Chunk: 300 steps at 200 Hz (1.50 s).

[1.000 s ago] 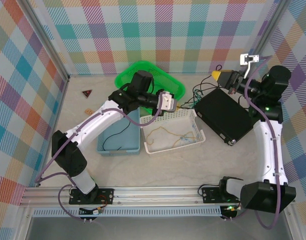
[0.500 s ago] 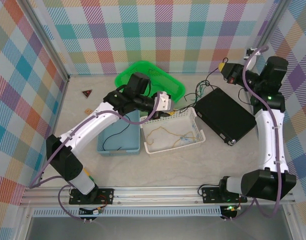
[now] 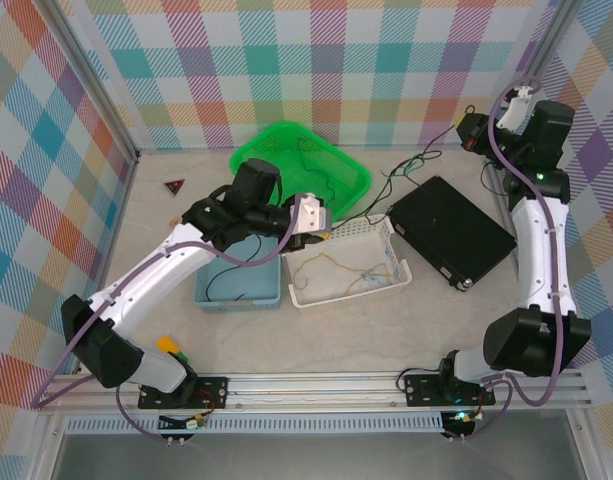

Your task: Untangle the cables

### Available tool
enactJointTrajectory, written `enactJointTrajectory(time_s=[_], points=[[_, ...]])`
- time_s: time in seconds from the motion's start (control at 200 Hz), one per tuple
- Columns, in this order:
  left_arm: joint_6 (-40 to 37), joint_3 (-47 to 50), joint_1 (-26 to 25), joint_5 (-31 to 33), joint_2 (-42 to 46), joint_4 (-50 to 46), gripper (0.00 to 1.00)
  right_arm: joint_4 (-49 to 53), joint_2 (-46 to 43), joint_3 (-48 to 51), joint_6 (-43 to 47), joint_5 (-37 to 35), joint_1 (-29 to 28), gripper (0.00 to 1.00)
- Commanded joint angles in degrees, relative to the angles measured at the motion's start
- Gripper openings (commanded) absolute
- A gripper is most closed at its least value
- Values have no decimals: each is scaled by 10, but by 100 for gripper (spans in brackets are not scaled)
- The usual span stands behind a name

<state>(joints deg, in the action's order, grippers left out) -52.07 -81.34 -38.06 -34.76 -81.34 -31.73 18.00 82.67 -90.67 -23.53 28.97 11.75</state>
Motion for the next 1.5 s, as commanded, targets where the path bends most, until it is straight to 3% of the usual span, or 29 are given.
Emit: enactJointTrajectory(time_s=[0.0,0.59,0.81,1.23,1.495], points=[[17,22,13,4,35,-22,0,-12,14,-36,-11,-39,12,0],[28,72,78,40,124,-52,0,-3,99,-137,-21,-91,22,0],[58,66,94,31,133,-30,0,-12,100,-133,-28,-92,22,0],[112,46,135,48,103,57,0,-7,99,-122,-30,-199,26,0],[154,-6,153,64,24,108,0,-19,104,-129,-58,-229,35,0]])
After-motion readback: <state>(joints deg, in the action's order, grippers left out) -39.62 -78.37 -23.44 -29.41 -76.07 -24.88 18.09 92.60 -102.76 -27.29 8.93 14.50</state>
